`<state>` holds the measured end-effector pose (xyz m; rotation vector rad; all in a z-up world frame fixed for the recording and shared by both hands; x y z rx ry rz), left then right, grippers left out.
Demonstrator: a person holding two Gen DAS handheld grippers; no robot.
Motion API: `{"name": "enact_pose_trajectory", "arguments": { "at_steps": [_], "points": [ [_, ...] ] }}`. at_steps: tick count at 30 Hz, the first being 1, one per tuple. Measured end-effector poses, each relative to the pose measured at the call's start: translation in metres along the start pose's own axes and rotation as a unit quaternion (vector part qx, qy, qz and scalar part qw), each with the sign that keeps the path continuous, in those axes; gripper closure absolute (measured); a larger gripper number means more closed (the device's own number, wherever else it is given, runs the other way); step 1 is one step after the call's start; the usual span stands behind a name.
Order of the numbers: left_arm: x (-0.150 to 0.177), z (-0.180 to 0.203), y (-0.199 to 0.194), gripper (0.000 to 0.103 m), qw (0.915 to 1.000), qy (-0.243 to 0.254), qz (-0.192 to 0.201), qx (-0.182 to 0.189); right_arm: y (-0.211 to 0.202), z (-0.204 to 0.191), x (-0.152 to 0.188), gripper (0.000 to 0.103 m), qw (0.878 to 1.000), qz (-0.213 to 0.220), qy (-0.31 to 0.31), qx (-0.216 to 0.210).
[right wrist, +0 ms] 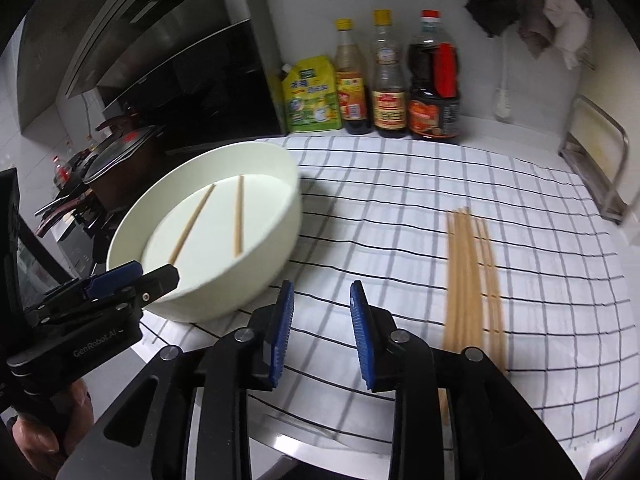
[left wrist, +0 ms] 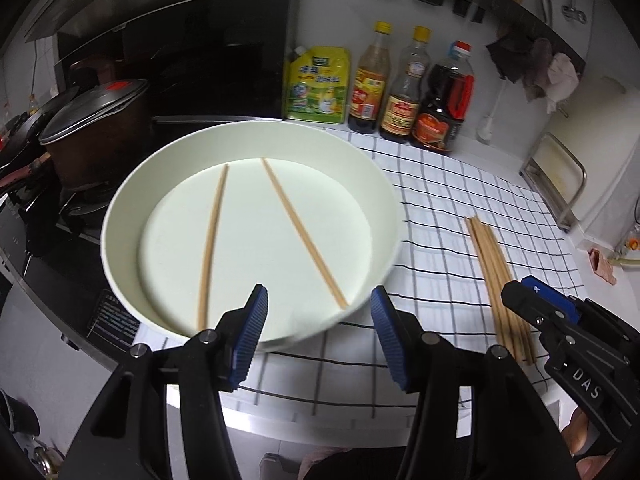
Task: Organize utensils
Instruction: 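Move both open tools back to the chopstick pile, then grasp another chopstick with the left tool while the right tool grasps one too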
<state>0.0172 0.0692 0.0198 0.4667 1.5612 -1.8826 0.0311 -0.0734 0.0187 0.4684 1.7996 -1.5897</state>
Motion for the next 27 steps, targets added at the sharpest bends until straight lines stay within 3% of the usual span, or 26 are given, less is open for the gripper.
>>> {"name": "enact_pose_trajectory", "arguments": {
  "at_steps": [12, 18, 27],
  "points": [
    [0.027, 0.068, 0.009, 0.042, 0.998, 0.041, -0.017, 0.046, -0.018, 0.082, 0.042, 0.066, 0.996, -0.019, 0.049, 0.073],
    [0.036, 0.098, 0.024, 0.041, 0.9961, 0.058, -0.031, 0.06, -0.009, 0.107, 0.055, 0.064, 0.994, -0.035, 0.057, 0.09],
    [0.043, 0.121, 0.058, 0.036, 0.995, 0.067, -0.055, 0.05, 0.028, 0.133, 0.062, 0.064, 0.992, -0.063, 0.055, 0.093]
  ]
}}
Point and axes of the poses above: each gripper's, at about its wrist camera, not at the fingertips, and y roughly the way its jaws point, z to its right, x to its underside, the point moved 2 cm from there along y, roughly the way its jaws point, and after that the axes turned 11 degrees about -y, right-handed, at the moved point
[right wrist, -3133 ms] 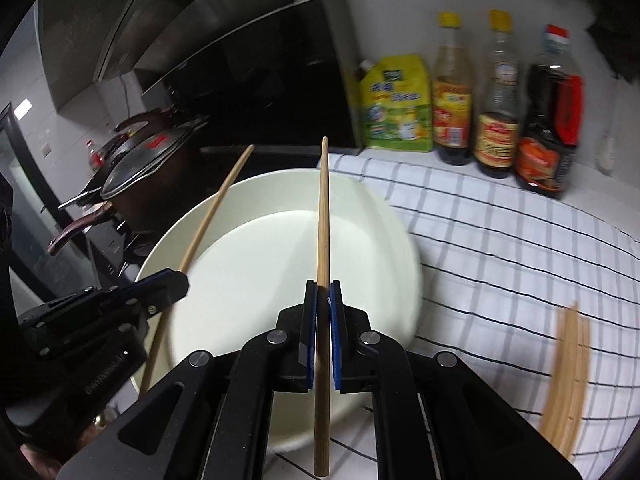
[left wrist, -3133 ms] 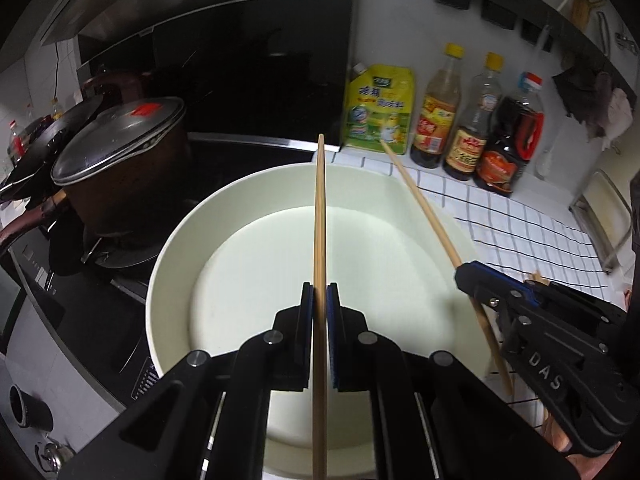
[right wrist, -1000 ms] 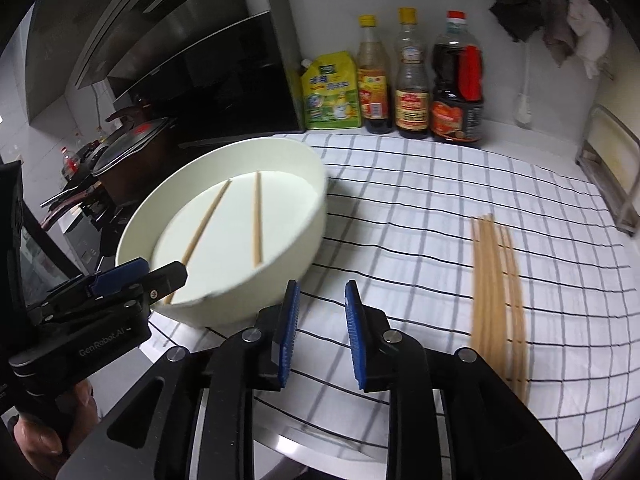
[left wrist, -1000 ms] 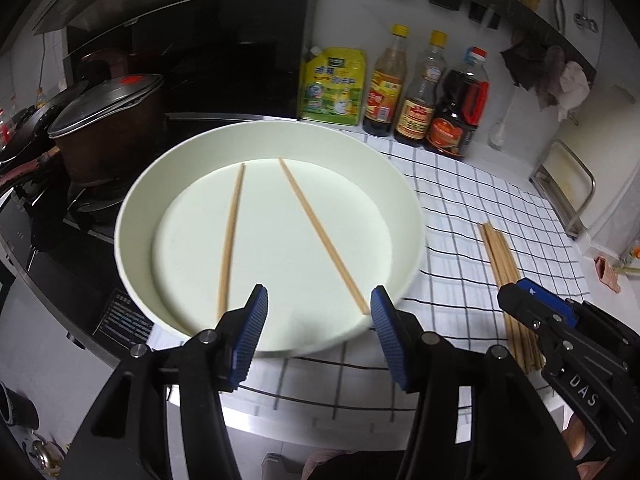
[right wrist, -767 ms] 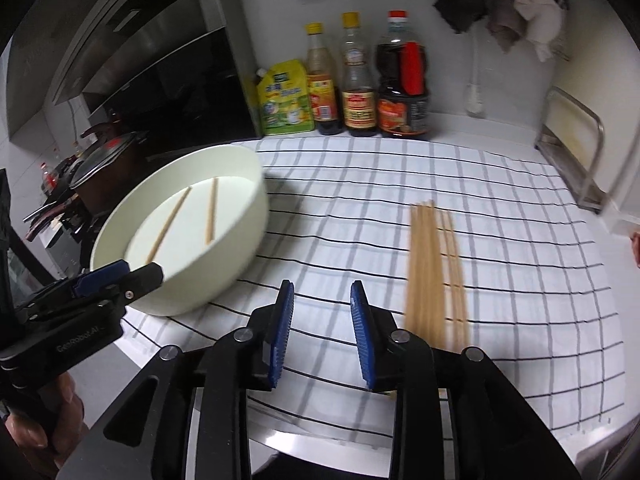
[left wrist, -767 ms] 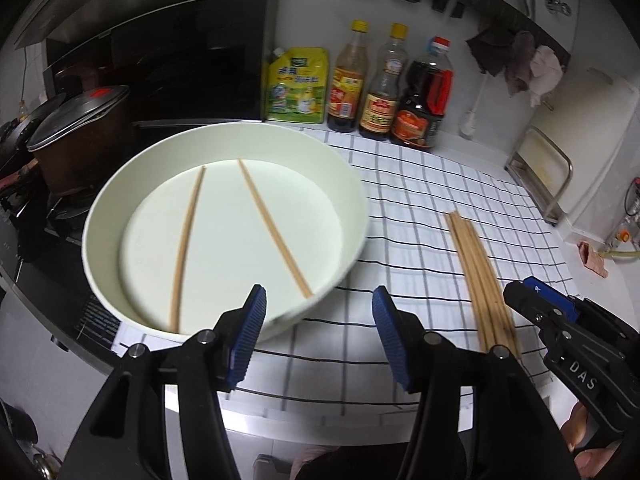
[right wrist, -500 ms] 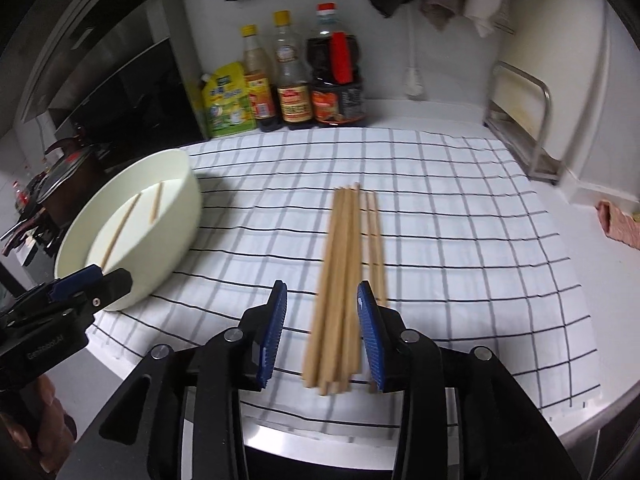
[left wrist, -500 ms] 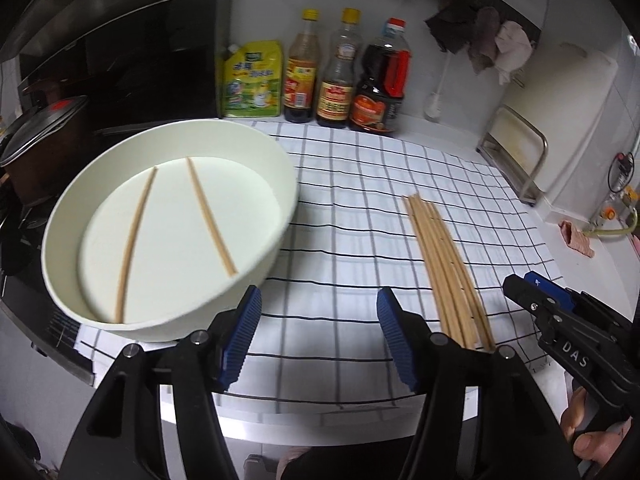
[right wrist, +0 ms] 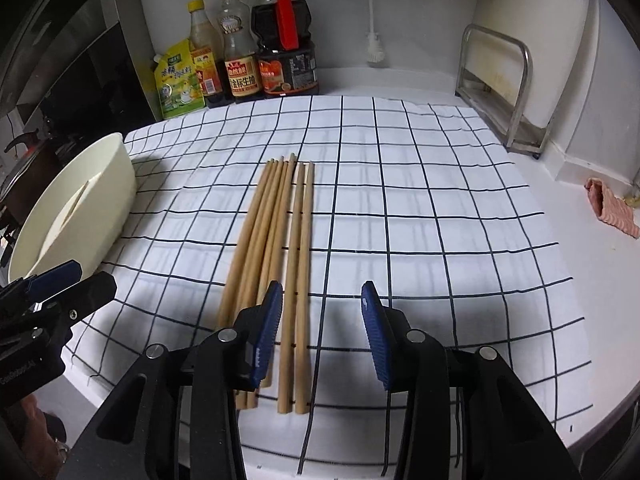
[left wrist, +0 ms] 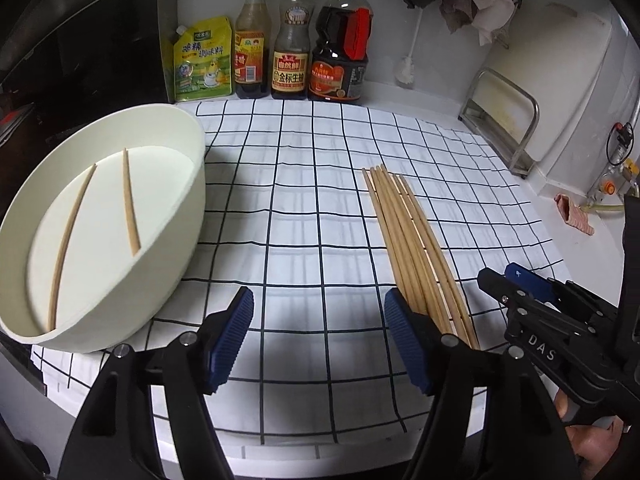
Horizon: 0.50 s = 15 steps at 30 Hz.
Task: Organize utensils
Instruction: 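Grasp another chopstick with the left tool while the right tool grasps one too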
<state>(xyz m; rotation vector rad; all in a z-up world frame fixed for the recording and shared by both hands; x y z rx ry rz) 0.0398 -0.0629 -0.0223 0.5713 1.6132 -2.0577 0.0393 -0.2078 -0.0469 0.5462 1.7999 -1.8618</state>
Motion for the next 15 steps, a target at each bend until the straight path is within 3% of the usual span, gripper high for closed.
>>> {"name": "enact_pose_trajectory", "arguments": {
  "at_steps": [4, 15],
  "points": [
    [-0.001, 0.0, 0.016, 0.03, 0.9999, -0.007, -0.009, -0.006, 0.017, 0.001, -0.003, 0.064, 1.0, -0.013, -0.008, 0.0],
    [-0.002, 0.003, 0.041, 0.03, 0.9995, -0.014, -0.028, -0.008, 0.038, 0.002, -0.007, 0.064, 0.999, -0.029, -0.027, 0.011]
  ]
}}
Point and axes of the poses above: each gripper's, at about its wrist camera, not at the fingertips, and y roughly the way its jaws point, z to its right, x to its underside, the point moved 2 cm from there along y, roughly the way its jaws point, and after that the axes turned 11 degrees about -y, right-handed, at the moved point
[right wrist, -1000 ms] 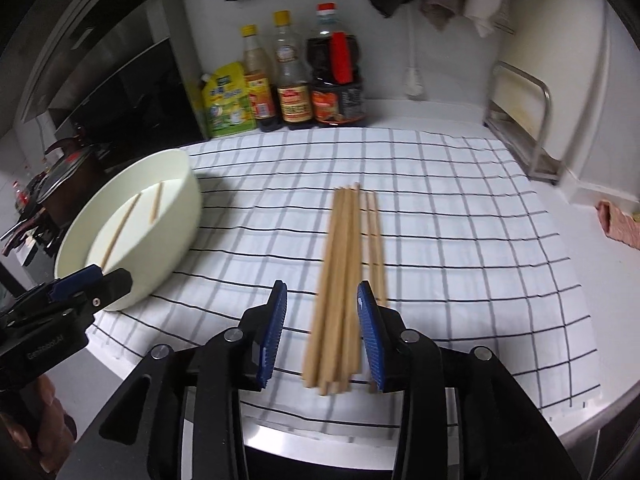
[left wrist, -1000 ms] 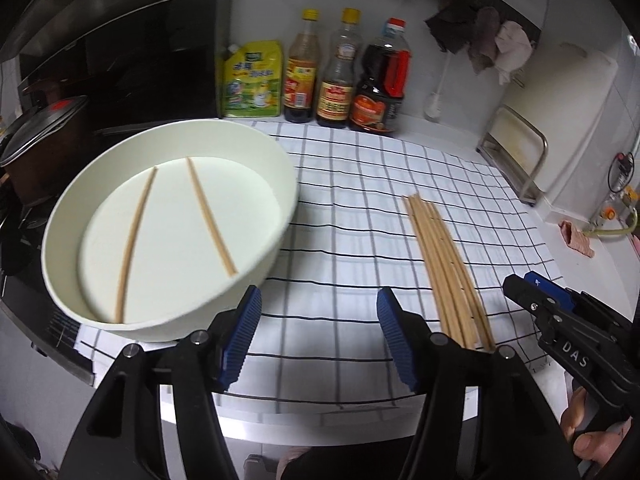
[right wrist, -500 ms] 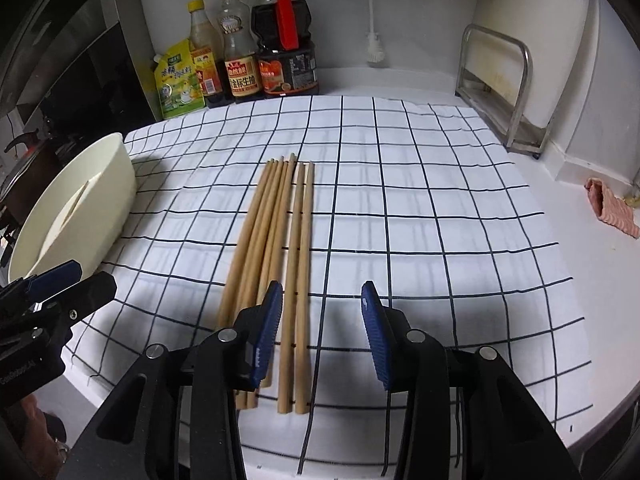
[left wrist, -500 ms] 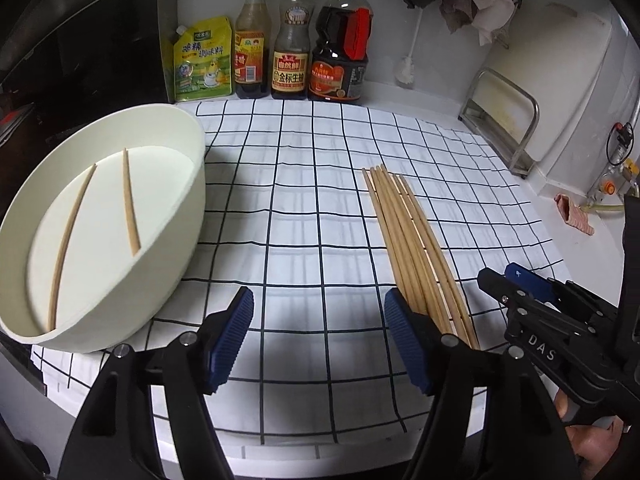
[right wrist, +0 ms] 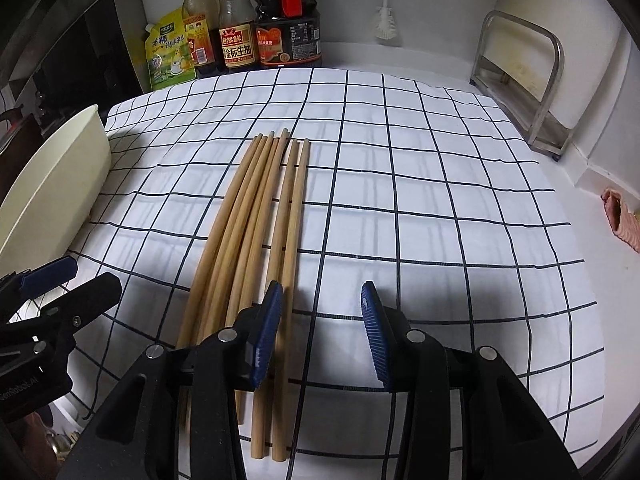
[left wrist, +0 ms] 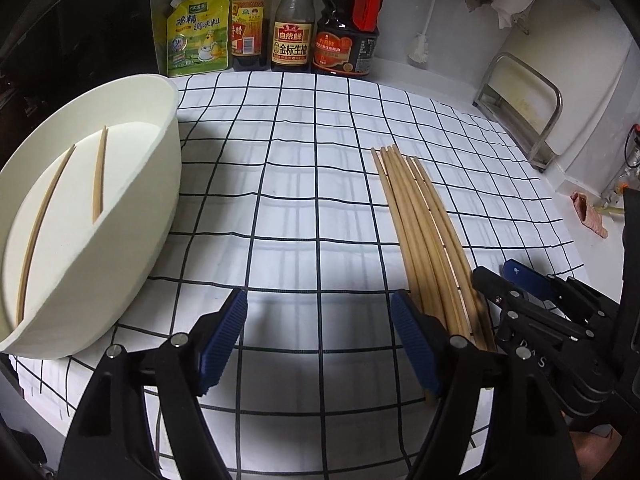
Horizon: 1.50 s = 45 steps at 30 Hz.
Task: Organize utensils
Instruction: 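Grasp another chopstick with the left tool while the right tool grasps one too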
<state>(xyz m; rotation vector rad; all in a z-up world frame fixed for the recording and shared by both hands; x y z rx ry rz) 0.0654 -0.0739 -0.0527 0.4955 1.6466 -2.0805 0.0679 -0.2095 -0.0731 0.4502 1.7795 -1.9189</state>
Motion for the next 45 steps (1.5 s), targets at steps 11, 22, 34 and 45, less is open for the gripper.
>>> {"name": "enact_pose_trajectory", "arguments": {
  "at_steps": [11, 22, 34, 45],
  "points": [
    [0.0, 0.003, 0.009, 0.029, 1.0, -0.003, -0.007, -0.005, 0.006, -0.002, 0.003, 0.064, 1.0, -0.008, -0.014, -0.004],
    [0.0, 0.026, 0.025, 0.025, 0.9998, 0.009, -0.017, -0.002, 0.002, 0.027, 0.011, 0.064, 1.0, -0.002, 0.017, -0.006],
    [0.003, 0.04, 0.038, 0.025, 0.9994, 0.022, -0.024, -0.012, 0.001, 0.033, 0.013, 0.064, 1.0, 0.003, 0.027, -0.013],
    [-0.002, 0.022, 0.039, 0.025, 0.9995, 0.003, -0.017, -0.025, 0.001, 0.033, 0.012, 0.064, 1.0, 0.004, 0.028, -0.013]
  ]
}}
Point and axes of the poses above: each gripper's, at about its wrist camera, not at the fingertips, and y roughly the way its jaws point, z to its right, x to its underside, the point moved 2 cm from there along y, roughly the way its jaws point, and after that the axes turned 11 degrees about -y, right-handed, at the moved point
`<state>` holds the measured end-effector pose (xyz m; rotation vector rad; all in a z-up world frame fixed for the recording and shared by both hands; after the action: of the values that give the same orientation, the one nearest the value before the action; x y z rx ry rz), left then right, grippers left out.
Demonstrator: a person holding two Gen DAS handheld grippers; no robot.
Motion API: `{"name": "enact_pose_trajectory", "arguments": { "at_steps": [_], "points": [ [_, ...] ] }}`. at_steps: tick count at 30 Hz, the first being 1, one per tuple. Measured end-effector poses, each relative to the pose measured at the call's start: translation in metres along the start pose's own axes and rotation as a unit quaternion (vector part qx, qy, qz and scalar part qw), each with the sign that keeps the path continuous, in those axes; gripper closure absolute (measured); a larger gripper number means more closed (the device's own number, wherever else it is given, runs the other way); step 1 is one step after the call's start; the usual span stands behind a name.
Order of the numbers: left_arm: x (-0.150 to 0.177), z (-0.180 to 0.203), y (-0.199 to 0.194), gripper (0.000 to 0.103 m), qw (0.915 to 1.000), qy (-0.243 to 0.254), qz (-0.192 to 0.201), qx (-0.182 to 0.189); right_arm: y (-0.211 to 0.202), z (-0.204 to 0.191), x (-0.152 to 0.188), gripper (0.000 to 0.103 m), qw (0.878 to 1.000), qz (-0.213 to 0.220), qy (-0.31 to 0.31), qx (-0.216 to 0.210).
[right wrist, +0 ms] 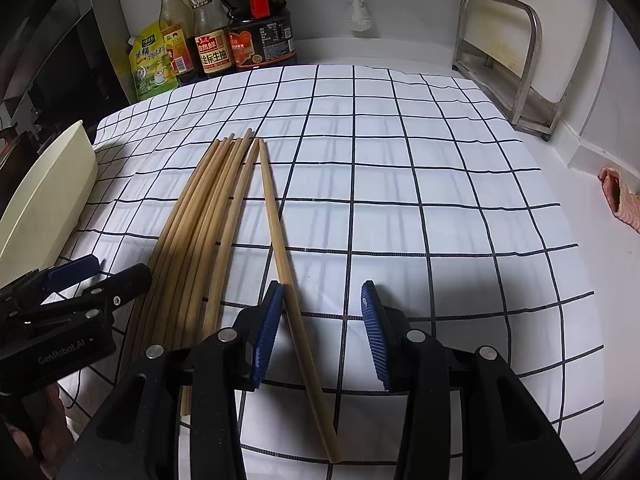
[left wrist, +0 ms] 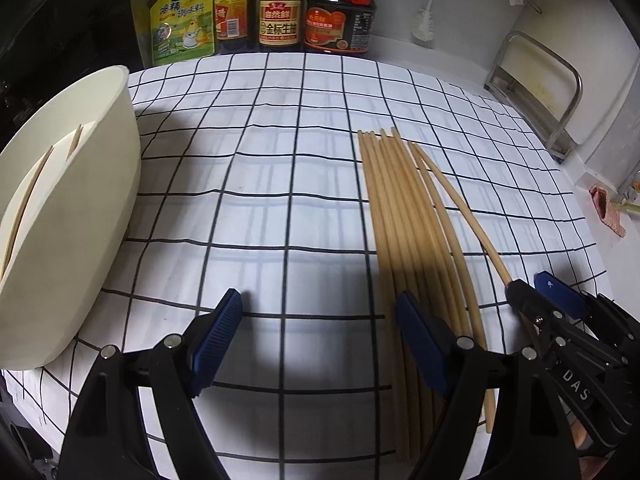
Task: Organize utensils
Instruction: 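Grasp another chopstick with the left tool while the right tool grasps one too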
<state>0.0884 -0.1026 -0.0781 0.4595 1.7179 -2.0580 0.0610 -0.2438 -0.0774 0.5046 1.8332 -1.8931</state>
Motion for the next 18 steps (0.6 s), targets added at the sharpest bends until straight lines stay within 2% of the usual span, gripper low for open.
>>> {"name": "enact_pose_trajectory", "arguments": {
  "at_steps": [11, 18],
  "points": [
    [-0.003, 0.004, 0.005, 0.023, 0.9998, 0.01, 0.0, -0.015, 0.0, 0.0, -0.001, 0.064, 1.0, 0.001, -0.003, 0.001],
    [-0.011, 0.009, 0.012, 0.023, 0.9992, 0.022, -0.002, -0.034, 0.005, -0.01, -0.006, 0.064, 0.999, -0.001, -0.025, 0.021]
  ]
}}
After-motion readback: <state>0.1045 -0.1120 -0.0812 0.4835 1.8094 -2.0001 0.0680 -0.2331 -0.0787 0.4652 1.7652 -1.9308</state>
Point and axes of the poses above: each gripper's, at about its wrist camera, not at the fingertips, and y roughly the way its jaws point, z to its right, x to its underside, the point moved 2 cm from there along y, roughly the way its jaws point, and after that the axes turned 11 degrees about -y, right-handed, at the moved point
